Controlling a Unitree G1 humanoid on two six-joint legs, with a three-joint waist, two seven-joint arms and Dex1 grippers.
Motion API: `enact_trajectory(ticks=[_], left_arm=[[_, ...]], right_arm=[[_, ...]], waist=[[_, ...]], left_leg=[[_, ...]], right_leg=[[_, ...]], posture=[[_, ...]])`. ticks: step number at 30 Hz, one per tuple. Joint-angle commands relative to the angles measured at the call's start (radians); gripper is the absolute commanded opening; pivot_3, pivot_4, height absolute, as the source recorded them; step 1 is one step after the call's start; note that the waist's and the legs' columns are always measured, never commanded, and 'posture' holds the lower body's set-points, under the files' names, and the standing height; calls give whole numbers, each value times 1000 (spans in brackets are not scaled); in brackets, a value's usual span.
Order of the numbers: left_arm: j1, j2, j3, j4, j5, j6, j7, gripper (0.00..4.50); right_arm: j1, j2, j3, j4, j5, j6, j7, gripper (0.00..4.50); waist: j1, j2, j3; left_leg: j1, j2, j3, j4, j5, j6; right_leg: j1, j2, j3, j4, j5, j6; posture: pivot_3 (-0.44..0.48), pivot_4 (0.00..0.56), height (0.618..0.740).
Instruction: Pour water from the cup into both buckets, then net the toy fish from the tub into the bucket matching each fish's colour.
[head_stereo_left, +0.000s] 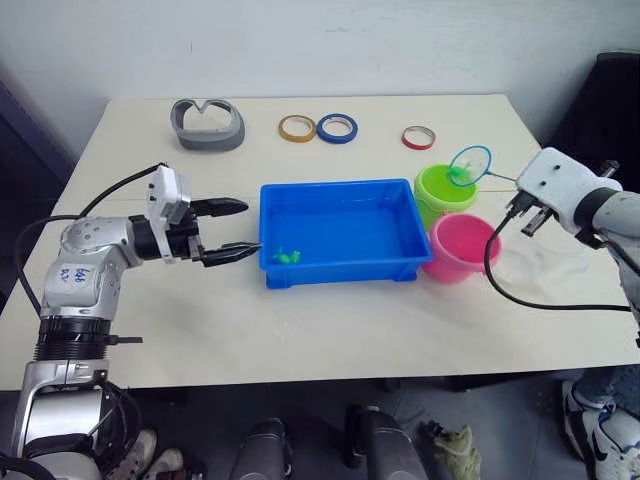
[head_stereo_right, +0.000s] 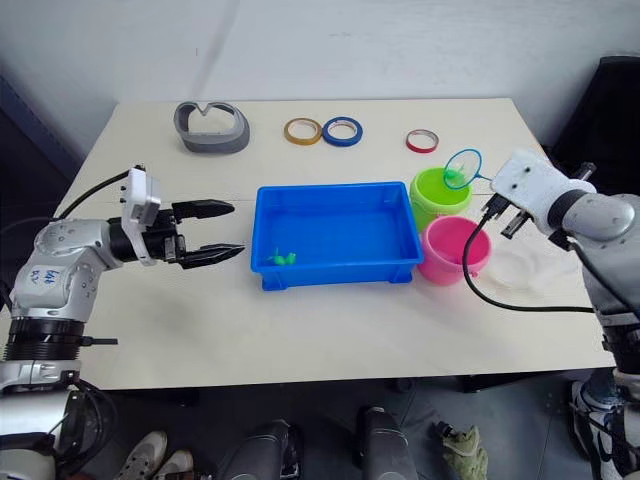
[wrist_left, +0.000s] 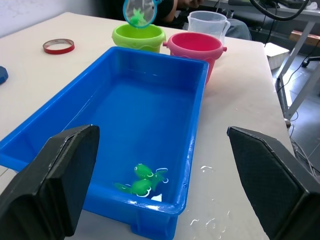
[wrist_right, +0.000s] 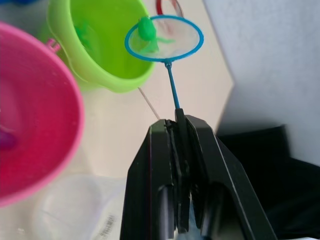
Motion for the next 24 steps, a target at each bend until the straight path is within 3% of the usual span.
enact_trajectory(ticks=[1,11,16,24], left_arm=[[-17,0,4,-15,0,-8,-9,4469],[-25,-9,0,-7,7,-8,-16,4469],[-43,-24,-6,7,14,-23,-15,4469],[-46,-30,-4,10,13,-29,-15,4469]], right_arm=[[21,-36,7,-76,-125,-81,-70,0],[138,-62,23,-124,-350,-215,-152,0],[184,-76,81,-117,-571,-280,-259,0],[191,-49,69,-114,-635,-315,-274,0]], waist=[[0,0,0],[0,0,0],[1,0,0],[0,0,0]], left_leg=[[0,0,0,0,0,0],[0,0,1,1,0,0],[0,0,0,1,0,0],[0,0,1,1,1,-1]], right_leg=[[0,0,0,0,0,0],[0,0,1,0,0,0],[0,0,0,0,0,0],[0,1,1,0,0,0]], posture=[[0,150,713],[0,150,713],[0,150,713],[0,150,713]])
